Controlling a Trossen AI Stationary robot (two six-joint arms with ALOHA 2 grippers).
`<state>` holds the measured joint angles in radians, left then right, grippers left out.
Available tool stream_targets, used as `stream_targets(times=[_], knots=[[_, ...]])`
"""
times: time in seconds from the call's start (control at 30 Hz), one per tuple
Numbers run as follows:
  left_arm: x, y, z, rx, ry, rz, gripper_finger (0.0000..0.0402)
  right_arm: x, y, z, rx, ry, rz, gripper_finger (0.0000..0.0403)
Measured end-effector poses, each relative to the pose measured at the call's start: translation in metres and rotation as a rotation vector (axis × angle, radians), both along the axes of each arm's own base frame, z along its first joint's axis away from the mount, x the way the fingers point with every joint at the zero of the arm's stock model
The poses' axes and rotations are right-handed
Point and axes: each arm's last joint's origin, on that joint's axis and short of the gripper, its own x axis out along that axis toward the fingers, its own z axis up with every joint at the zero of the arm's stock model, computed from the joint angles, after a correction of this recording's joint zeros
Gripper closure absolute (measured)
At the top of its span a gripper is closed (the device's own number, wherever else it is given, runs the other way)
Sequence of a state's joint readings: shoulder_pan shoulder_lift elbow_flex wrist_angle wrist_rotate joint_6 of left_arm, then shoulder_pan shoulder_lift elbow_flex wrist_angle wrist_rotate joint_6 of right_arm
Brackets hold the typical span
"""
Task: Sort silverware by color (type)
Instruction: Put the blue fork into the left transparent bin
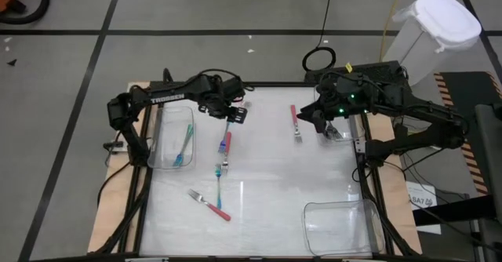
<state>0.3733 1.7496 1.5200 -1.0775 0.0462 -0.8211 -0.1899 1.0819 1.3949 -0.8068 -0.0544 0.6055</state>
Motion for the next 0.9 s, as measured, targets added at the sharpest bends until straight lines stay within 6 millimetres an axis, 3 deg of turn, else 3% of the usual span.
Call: stream_targets(times=[0.27, 0.6, 0.9], knots=[[-0.003, 0.015, -0.005, 0.05, 0.041, 0.11, 0.0224, 0.007, -0.003, 0.008, 0.021, -0.111, -0.078, 0.0238], [0.007, 0.04, -0.056, -0.024, 0.187, 0.049, 0.0224, 0.007, -0.006, 0.011, 0.038, -0.145, -0.225, 0.0238], [0.02, 0.031, -0.086, -0.066, 0.26, 0.037, 0.0225, 0.007, -0.008, 0.011, 0.016, -0.148, -0.266, 0.0238]])
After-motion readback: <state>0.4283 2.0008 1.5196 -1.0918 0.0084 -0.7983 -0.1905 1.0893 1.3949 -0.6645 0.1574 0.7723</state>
